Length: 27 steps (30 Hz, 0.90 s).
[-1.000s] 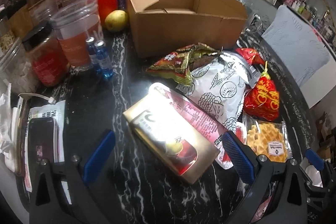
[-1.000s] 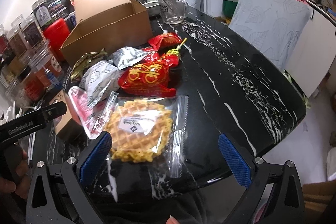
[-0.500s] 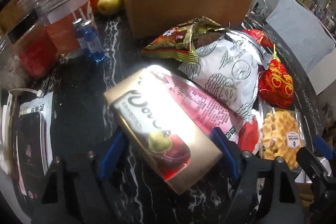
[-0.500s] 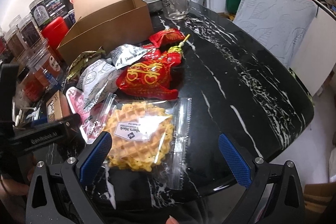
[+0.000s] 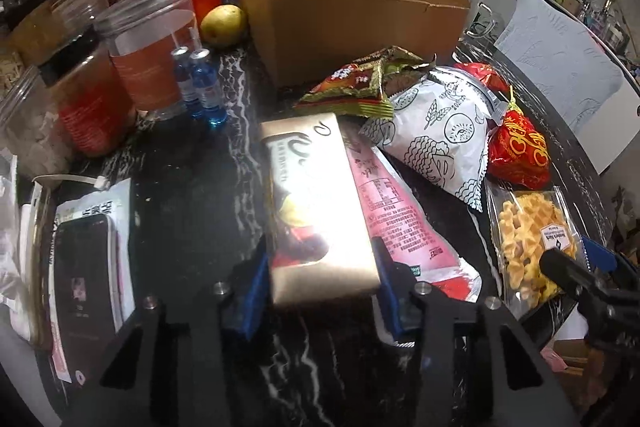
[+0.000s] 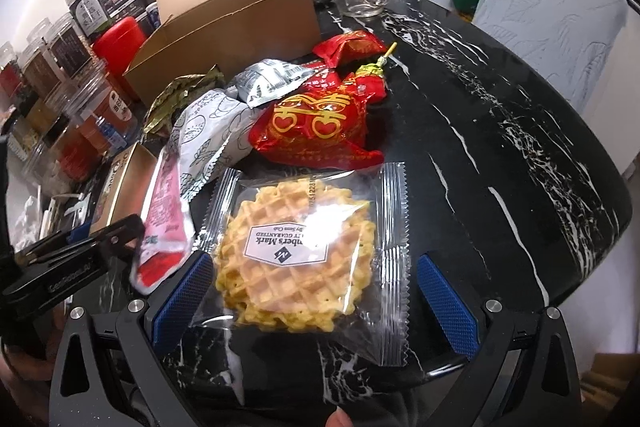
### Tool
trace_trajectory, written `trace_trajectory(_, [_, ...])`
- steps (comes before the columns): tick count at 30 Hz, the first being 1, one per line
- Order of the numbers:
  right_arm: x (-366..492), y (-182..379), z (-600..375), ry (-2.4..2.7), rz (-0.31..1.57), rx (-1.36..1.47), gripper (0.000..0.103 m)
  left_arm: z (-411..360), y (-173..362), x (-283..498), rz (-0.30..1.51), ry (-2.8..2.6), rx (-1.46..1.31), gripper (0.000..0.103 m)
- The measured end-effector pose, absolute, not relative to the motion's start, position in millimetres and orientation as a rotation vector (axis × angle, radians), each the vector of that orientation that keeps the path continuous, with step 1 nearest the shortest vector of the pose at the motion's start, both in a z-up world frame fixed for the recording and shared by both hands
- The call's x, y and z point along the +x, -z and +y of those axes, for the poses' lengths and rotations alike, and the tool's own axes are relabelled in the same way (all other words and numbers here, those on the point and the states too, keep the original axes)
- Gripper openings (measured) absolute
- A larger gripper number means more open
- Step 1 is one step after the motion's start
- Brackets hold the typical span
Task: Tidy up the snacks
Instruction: 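Reach the left tool to the gold Dove box while the right tool reaches the packaged waffle, then close the left tool on the Dove box while the right tool grasps the waffle bag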
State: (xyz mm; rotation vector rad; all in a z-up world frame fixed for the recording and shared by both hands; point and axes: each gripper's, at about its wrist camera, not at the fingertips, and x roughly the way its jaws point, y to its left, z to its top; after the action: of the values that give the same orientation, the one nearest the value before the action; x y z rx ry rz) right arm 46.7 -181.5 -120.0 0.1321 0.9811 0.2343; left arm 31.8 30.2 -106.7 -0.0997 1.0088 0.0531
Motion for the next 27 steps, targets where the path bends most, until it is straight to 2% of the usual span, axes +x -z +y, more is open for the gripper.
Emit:
trace_trajectory(7, [48,126,-190,-0.273,0.981,0.18,0.103,32,102,22,1.002,-0.034,-0.08,0.045])
trace_trajectory(17, [46,129,-169,-0.229,0.986,0.094,0.103,32,108,17,1.015,-0.013,-0.067,0.045])
trace_trajectory(18, [46,129,-169,-0.227,0.986,0.092,0.102,32,108,17,1.014,-0.012,-0.065,0.045])
trace_trajectory(23, [41,125,-164,-0.251,0.975,0.085,0.082,30,111,21,1.032,-0.009,-0.045,0.045])
trace_trajectory(27, [38,125,-169,-0.275,0.956,0.108,0.074,29,114,24,1.038,0.0,-0.033,0.045])
